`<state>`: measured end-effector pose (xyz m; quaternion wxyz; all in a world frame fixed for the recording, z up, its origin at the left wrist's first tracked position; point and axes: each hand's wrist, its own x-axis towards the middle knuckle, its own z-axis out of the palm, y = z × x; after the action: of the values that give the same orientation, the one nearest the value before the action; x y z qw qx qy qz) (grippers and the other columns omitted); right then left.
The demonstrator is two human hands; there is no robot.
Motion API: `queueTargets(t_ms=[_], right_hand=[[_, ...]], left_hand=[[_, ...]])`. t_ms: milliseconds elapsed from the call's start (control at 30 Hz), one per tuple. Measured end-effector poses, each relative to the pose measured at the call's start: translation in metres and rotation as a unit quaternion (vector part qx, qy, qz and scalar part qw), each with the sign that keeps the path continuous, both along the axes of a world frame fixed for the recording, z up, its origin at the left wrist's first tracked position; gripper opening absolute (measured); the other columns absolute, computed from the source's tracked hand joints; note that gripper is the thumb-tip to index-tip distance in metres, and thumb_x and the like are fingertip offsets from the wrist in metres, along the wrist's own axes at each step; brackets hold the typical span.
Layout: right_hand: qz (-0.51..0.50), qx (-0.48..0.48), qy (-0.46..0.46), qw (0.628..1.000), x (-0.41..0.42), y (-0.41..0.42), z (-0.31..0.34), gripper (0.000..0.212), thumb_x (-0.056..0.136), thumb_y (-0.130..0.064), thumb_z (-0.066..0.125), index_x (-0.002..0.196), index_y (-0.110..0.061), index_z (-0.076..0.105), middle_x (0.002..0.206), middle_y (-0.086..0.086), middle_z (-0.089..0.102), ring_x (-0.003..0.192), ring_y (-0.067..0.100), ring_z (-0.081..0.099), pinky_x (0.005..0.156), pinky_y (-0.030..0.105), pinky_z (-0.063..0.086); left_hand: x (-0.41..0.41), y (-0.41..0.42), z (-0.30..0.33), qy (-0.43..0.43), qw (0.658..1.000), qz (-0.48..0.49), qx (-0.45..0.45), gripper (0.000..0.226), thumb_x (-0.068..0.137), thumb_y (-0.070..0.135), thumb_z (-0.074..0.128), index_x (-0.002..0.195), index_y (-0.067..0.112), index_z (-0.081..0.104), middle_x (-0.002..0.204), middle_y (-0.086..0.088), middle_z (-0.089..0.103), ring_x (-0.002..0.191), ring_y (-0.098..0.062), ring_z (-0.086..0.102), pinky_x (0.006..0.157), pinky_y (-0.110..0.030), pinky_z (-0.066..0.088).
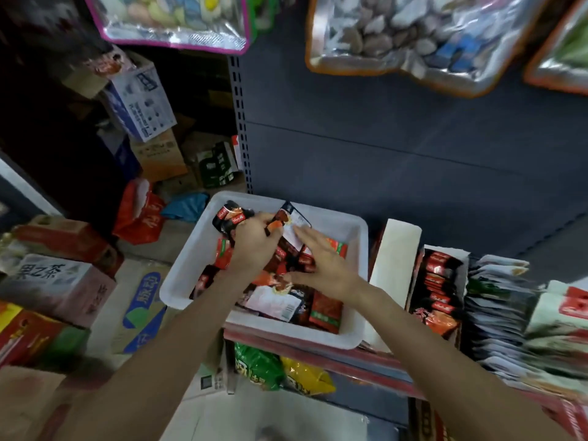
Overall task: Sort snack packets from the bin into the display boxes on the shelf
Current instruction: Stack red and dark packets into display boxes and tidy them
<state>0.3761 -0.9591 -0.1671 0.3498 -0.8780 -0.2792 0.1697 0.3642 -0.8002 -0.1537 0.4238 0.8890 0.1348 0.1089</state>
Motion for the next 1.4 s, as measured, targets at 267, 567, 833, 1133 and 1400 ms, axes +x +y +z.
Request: queueTargets(t_ms=[267,567,833,1133,1400], right_hand=[[-0.154,0.053,-0.122,0.979,-0.001,-0.090,0.030,0.034,0.097,-0.013,0.048,0.129,-0.018,0.058,0.121,0.007,0.063,0.109,0.020,0.059,0.088,0.019,0.041],[-0.335,0.067,-0.166,0.925,0.003,-0.220,0.056,0.016,0.094,-0.015,0.056,0.096,-0.002,0.066,0.085,0.007,0.069,0.074,0.021,0.062,0.064,0.024,0.039],[-0.352,0.059,-0.205,0.911,0.000,-0.249,0.063,0.016,0.094,-0.012,0.055,0.095,-0.002,0.067,0.079,0.007,0.067,0.067,0.016,0.055,0.056,0.016,0.030],[-0.299,0.029,-0.191,0.934,0.004,-0.249,0.063,0.015,0.092,-0.010,0.058,0.092,-0.001,0.070,0.078,-0.003,0.060,0.071,0.011,0.052,0.057,0.007,0.032],[-0.233,0.016,-0.195,0.953,0.005,-0.243,0.063,0.020,0.092,-0.017,0.059,0.107,-0.008,0.071,0.100,0.006,0.072,0.090,0.016,0.065,0.073,0.007,0.035]], left_hand=[[0.013,-0.102,0.031,0.087,0.967,-0.061,-0.232,0.036,0.100,0.028,0.041,0.079,0.013,0.065,0.053,0.006,0.065,0.043,-0.008,0.057,0.056,-0.024,0.046],[0.016,-0.203,0.004,0.126,0.937,-0.313,0.095,0.038,0.089,0.012,0.053,0.127,0.018,0.055,0.134,0.000,0.055,0.114,-0.018,0.054,0.093,-0.024,0.042],[0.020,-0.229,-0.007,0.082,0.851,-0.389,0.344,0.091,0.071,0.076,0.055,0.141,0.018,0.040,0.129,0.002,0.034,0.123,-0.016,0.031,0.099,-0.032,0.039],[0.018,-0.243,-0.021,0.107,0.848,-0.420,0.305,0.072,0.077,0.051,0.068,0.134,0.014,0.044,0.121,-0.003,0.041,0.116,-0.017,0.041,0.091,-0.028,0.040],[-0.004,-0.216,-0.016,0.115,0.852,-0.455,0.230,0.061,0.082,0.043,0.067,0.138,0.031,0.045,0.123,0.000,0.045,0.117,-0.013,0.036,0.096,-0.030,0.038]])
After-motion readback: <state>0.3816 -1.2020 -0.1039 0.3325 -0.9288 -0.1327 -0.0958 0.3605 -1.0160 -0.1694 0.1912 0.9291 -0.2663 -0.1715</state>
